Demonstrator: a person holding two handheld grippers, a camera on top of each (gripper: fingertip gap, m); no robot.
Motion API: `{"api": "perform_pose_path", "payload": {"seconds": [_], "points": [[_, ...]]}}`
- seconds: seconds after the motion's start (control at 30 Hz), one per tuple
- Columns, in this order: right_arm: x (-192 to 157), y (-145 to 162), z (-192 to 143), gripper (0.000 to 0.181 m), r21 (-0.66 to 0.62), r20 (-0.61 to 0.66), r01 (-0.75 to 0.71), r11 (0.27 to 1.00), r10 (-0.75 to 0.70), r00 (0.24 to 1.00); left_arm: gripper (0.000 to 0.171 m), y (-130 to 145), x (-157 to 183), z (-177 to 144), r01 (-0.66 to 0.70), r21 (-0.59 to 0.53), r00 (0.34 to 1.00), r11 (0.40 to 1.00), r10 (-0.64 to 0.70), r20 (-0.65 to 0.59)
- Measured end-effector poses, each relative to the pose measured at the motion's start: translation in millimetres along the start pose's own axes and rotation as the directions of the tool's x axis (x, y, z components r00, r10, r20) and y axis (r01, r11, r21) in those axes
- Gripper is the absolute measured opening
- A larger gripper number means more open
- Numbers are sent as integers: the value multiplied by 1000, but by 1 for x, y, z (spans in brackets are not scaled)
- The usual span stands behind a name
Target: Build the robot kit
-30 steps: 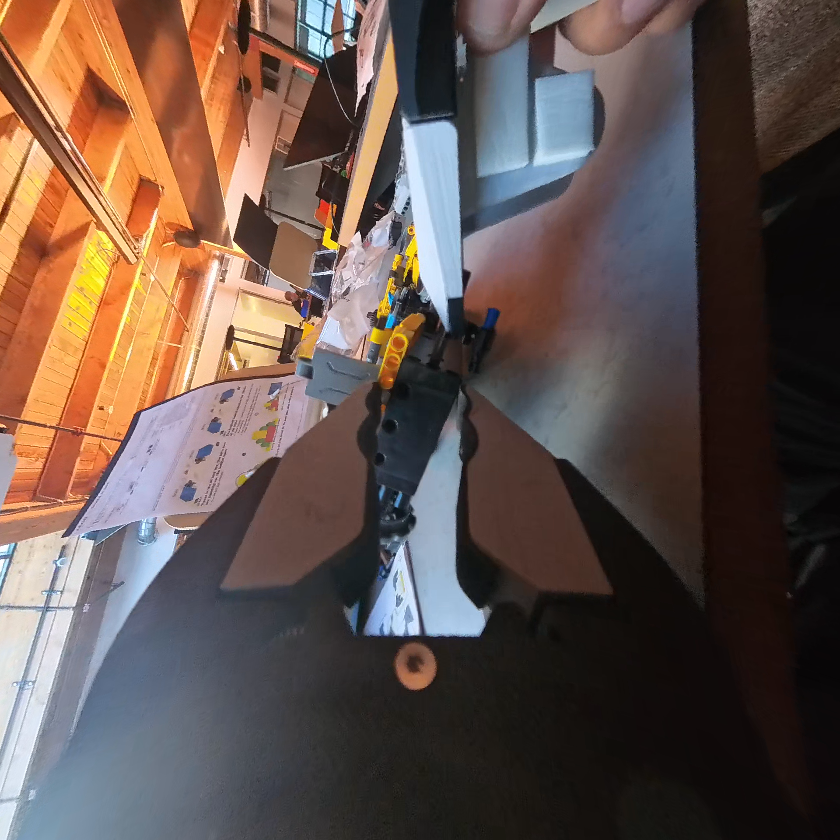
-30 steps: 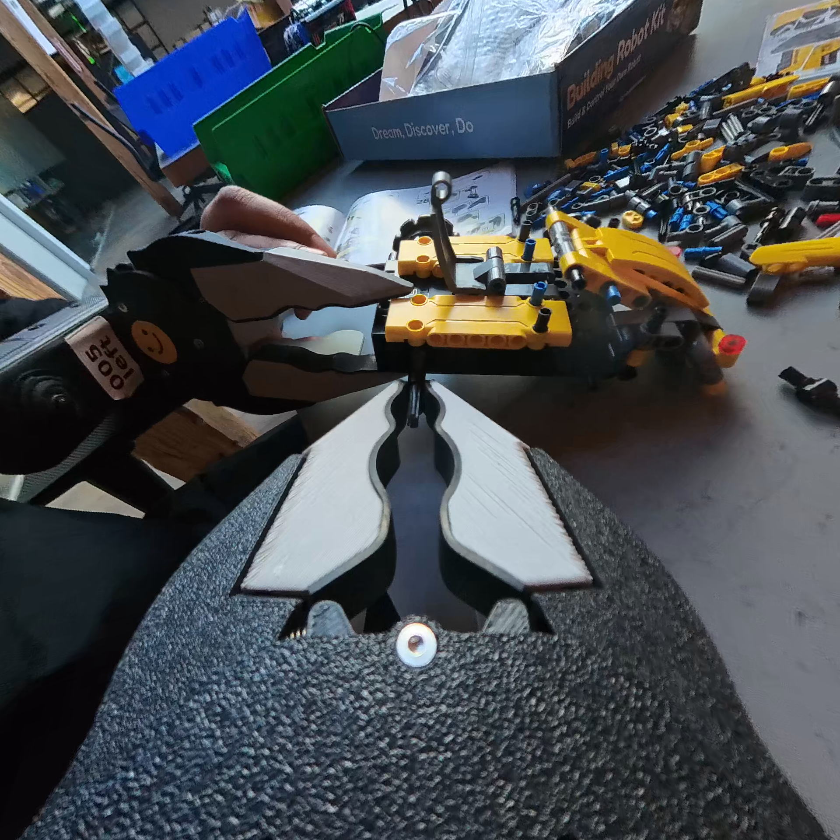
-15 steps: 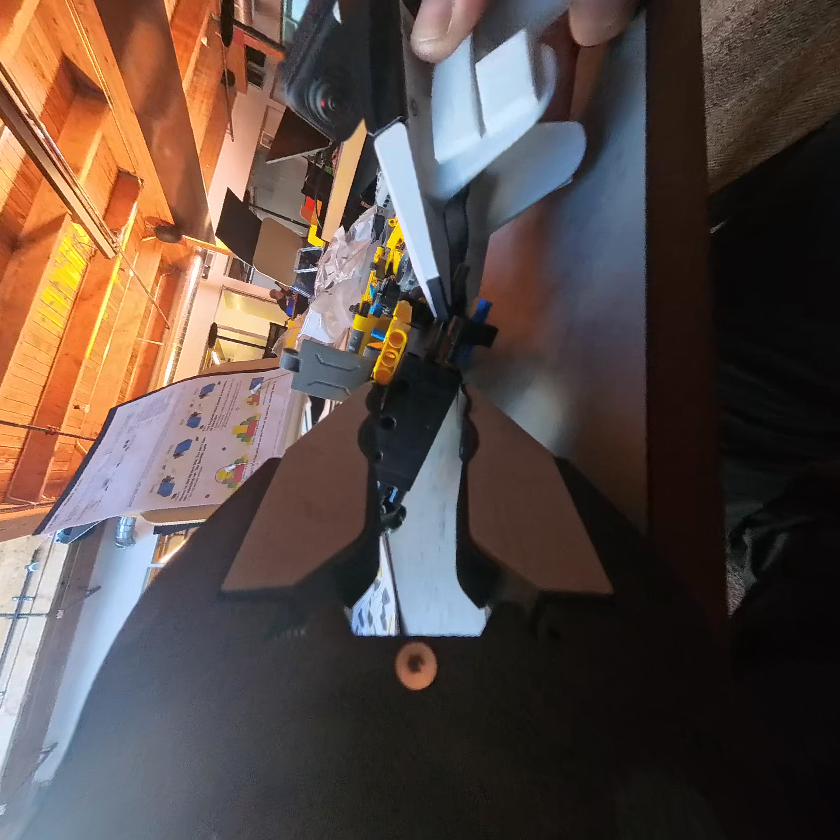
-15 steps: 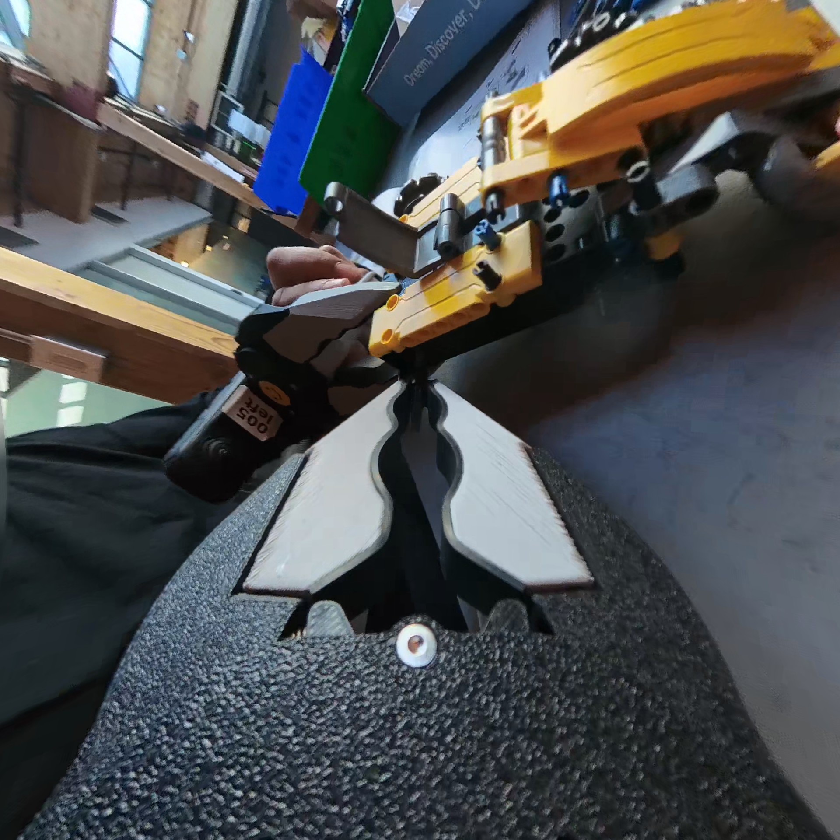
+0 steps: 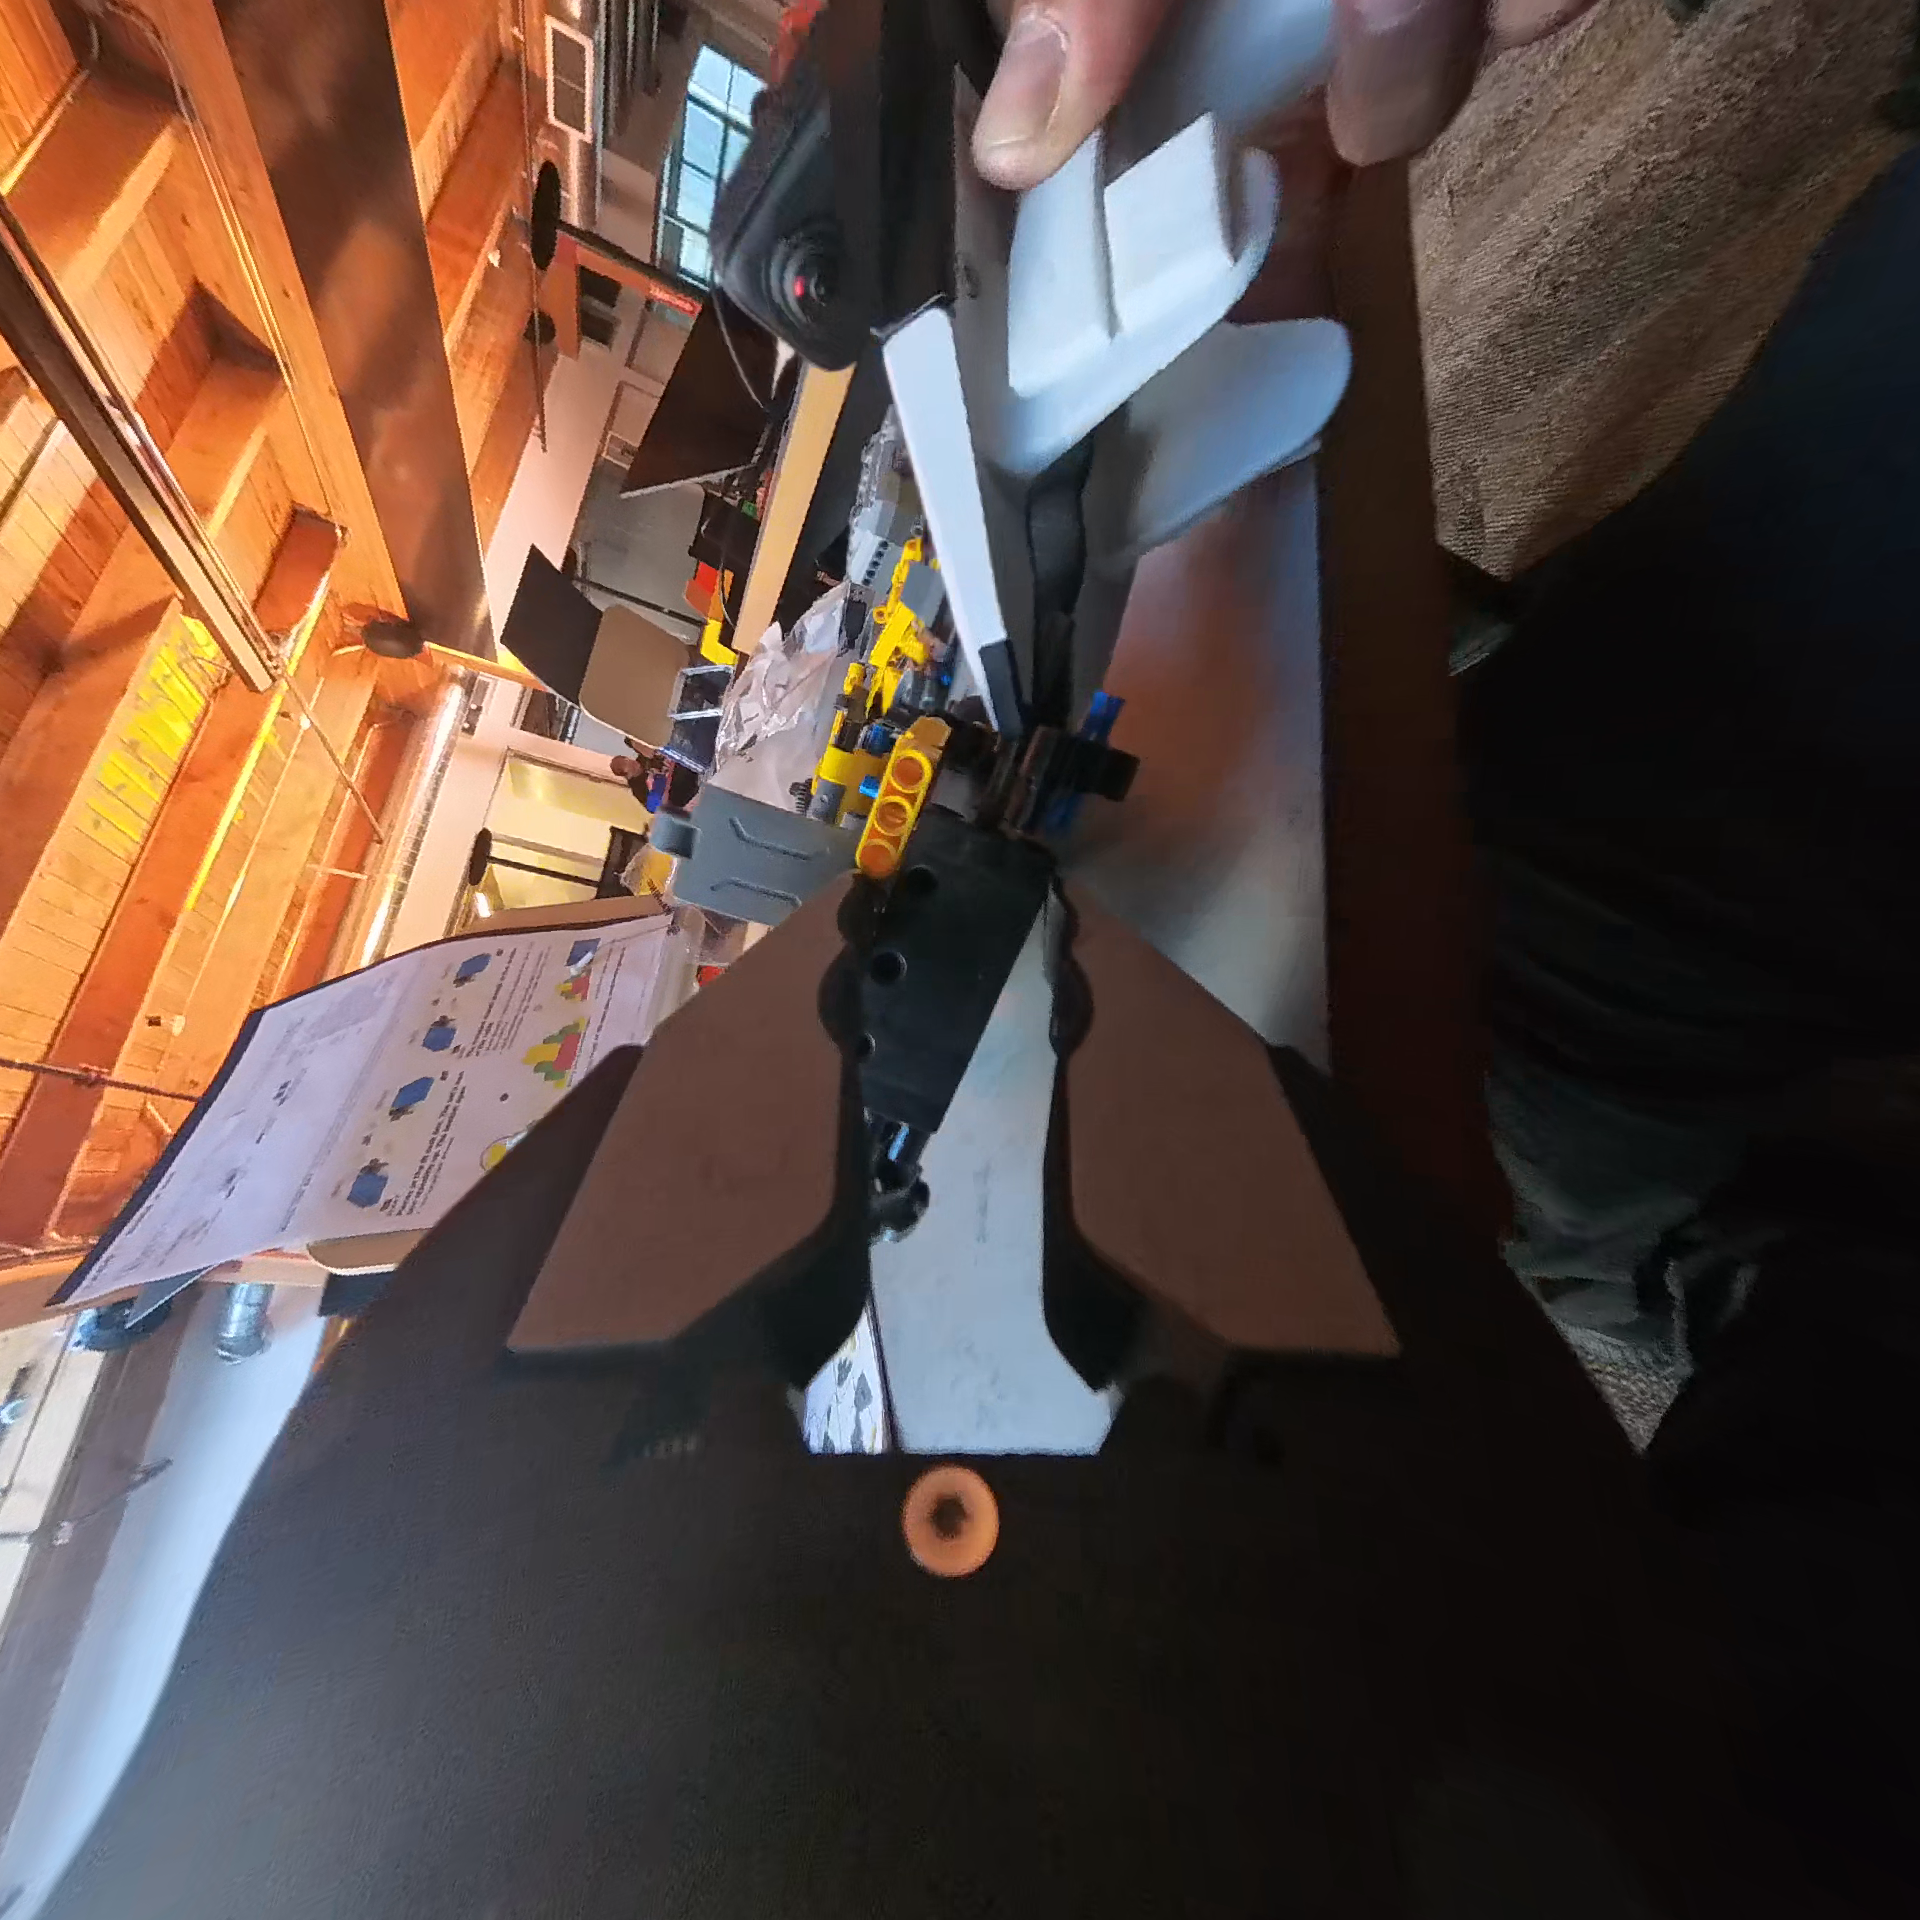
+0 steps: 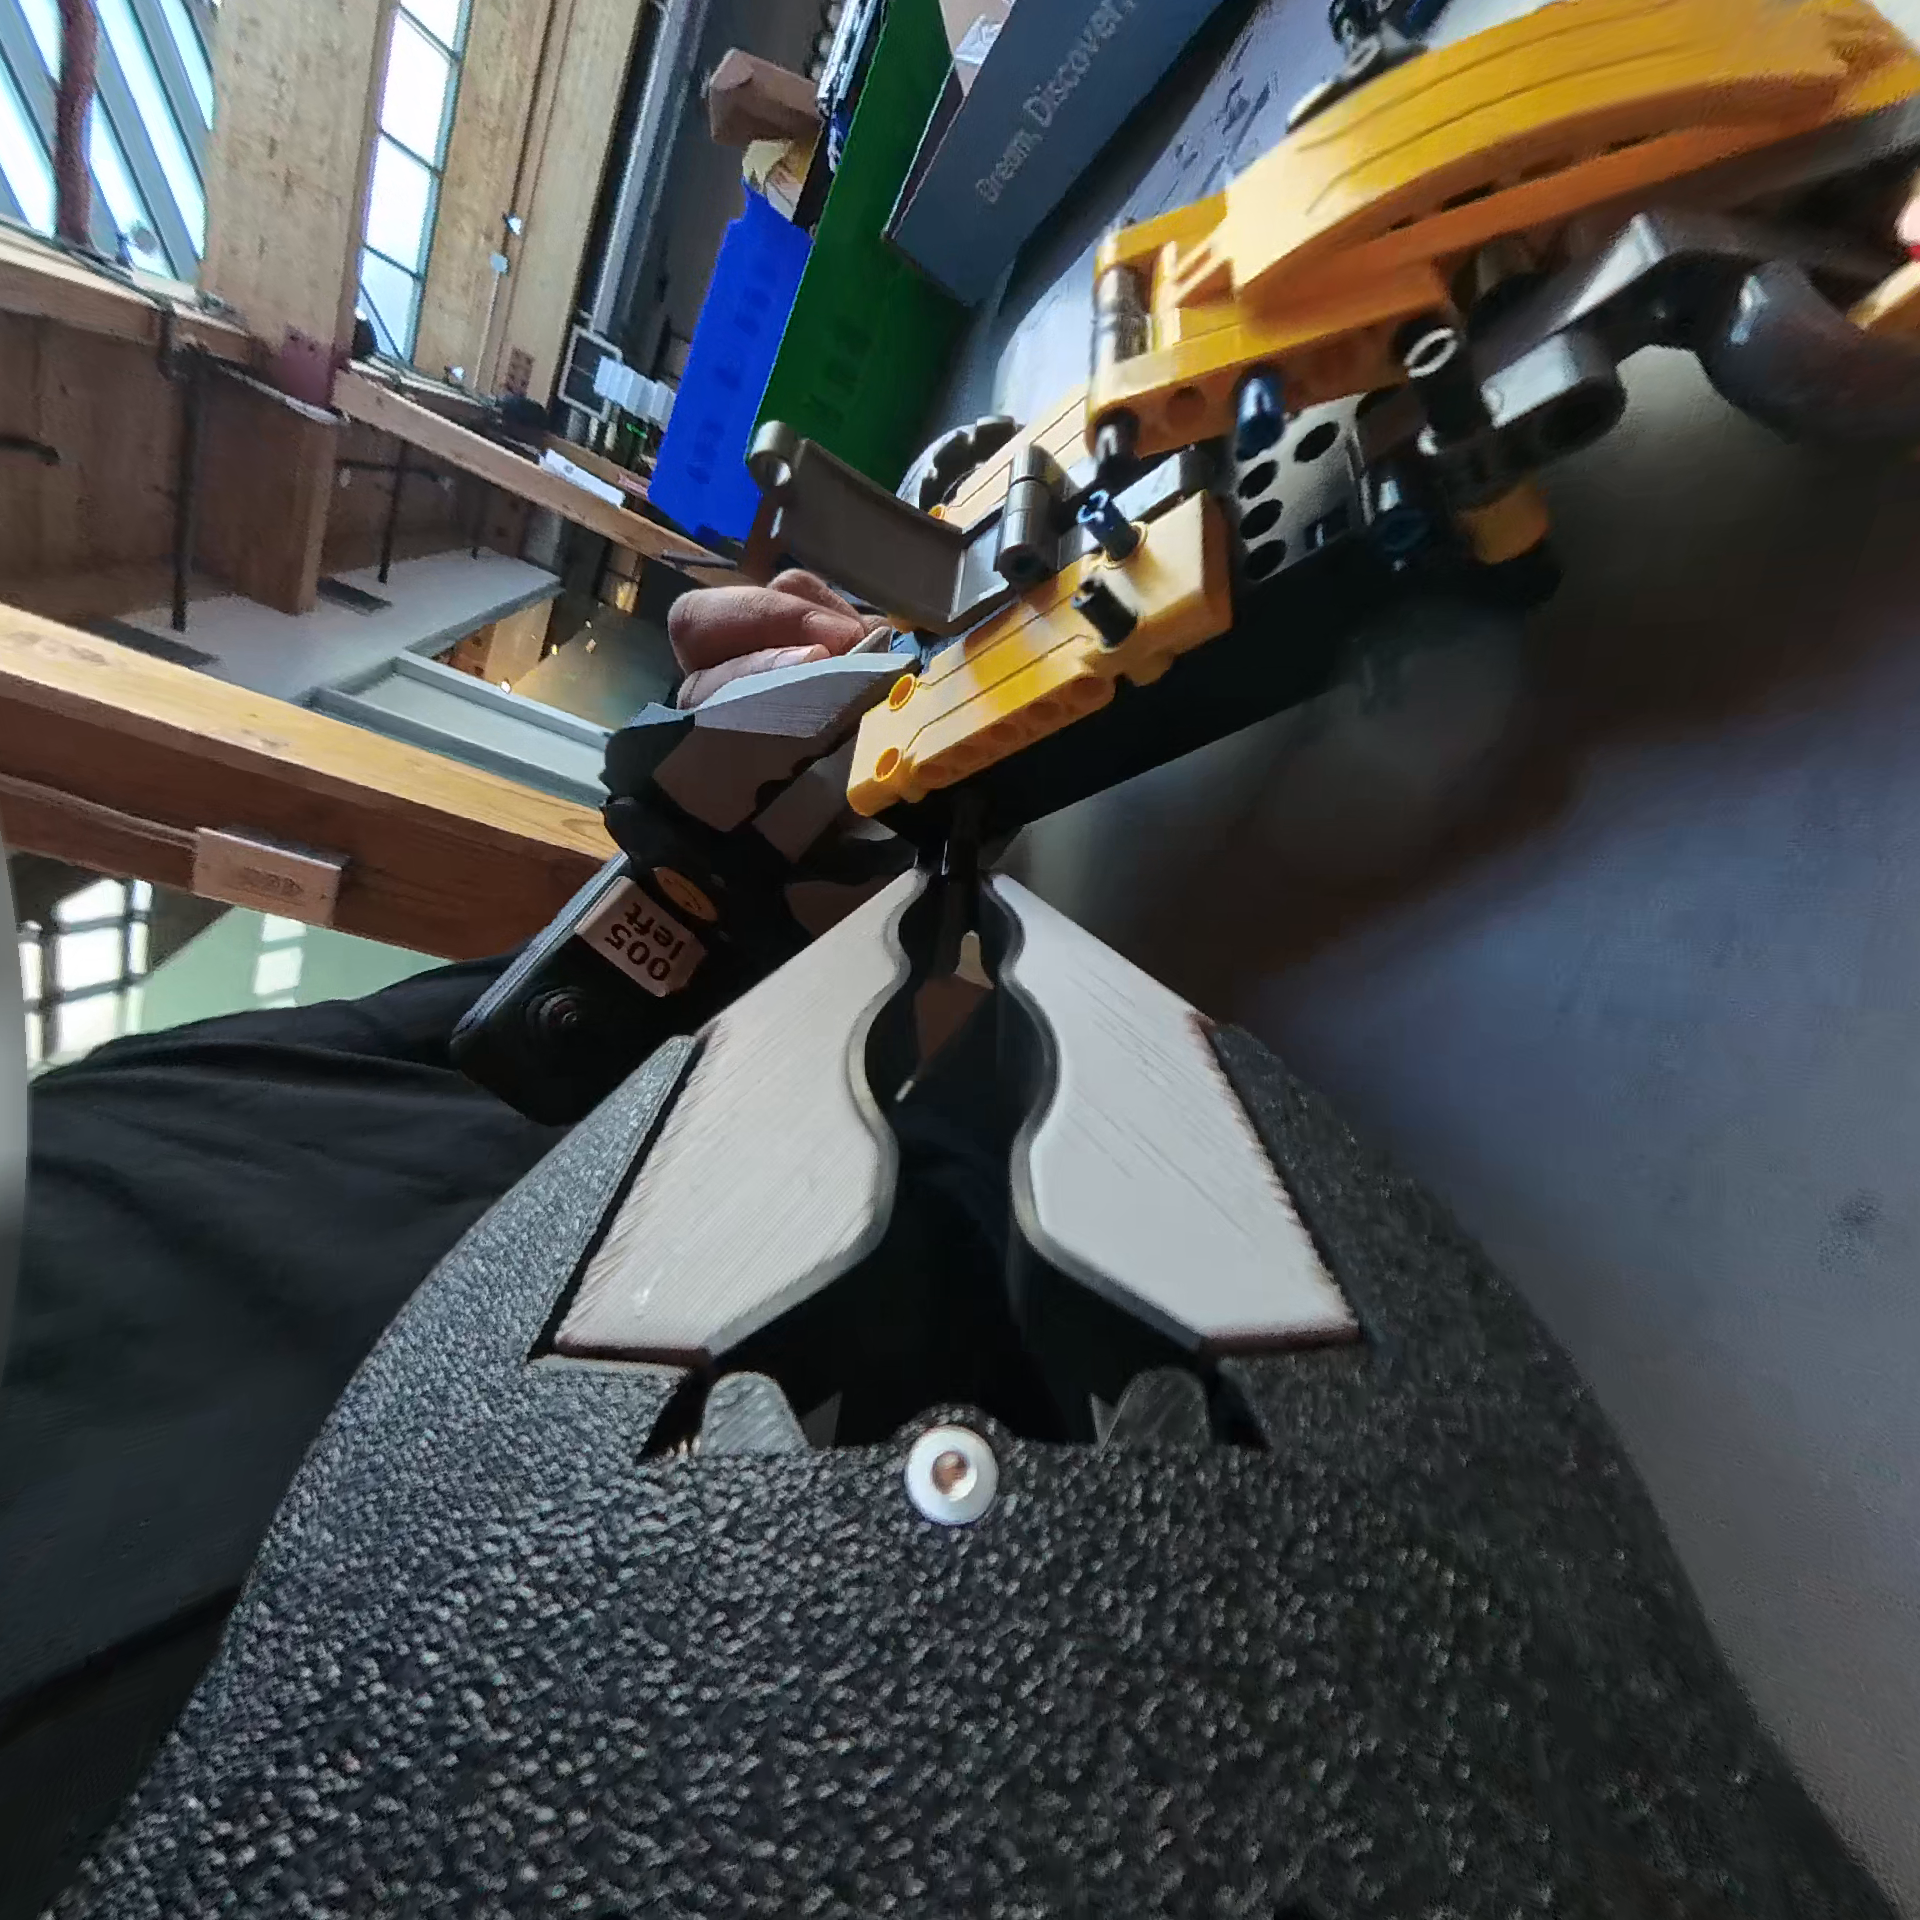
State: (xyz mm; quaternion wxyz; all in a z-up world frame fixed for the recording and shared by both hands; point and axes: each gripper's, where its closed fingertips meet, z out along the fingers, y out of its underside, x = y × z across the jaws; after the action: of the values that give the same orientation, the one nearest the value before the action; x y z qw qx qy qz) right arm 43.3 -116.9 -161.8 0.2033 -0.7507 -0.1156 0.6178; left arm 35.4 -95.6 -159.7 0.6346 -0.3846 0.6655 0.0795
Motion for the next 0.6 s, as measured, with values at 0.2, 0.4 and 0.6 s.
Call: {"api": "perform_pose_path", "payload": {"seconds": [0.2, 0.4, 0.6], "points": [[1, 4, 4, 6, 62, 52, -101, 993, 98, 994, 55, -11, -11, -18, 14, -1, 994, 1000, -14, 108], [-2, 10, 12, 6, 37, 74, -127, 991, 124, 990, 27, -22, 19, -28, -110, 5, 994, 994, 110, 5], [-3, 10, 15, 6, 31, 73, -130, 991, 127, 989, 5, -22, 15, -27, -118, 0, 993, 993, 118, 23]]}}
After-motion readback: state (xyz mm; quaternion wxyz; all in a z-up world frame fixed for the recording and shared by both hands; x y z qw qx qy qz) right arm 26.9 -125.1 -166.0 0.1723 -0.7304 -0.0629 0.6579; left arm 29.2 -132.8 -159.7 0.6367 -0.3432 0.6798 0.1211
